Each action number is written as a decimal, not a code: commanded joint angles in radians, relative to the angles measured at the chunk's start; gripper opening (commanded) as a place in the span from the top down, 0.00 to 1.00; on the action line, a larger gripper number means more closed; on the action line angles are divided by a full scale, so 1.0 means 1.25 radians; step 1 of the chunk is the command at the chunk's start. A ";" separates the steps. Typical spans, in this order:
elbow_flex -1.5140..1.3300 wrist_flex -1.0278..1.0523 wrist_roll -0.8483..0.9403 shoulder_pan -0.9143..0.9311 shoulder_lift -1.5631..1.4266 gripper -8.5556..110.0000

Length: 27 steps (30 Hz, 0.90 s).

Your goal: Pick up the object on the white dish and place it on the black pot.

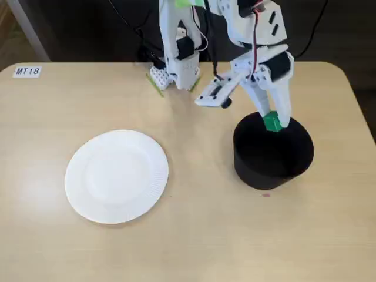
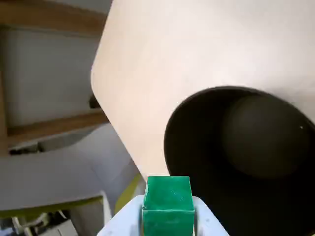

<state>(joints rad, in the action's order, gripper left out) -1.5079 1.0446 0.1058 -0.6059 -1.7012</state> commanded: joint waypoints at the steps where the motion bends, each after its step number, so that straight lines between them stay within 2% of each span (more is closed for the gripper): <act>1: 0.002 -0.016 0.028 -0.026 0.023 0.93; 27: 0.005 -0.053 0.160 -0.091 0.312 0.93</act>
<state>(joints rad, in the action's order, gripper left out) -1.5094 0.9940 0.2915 -0.7240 -1.3116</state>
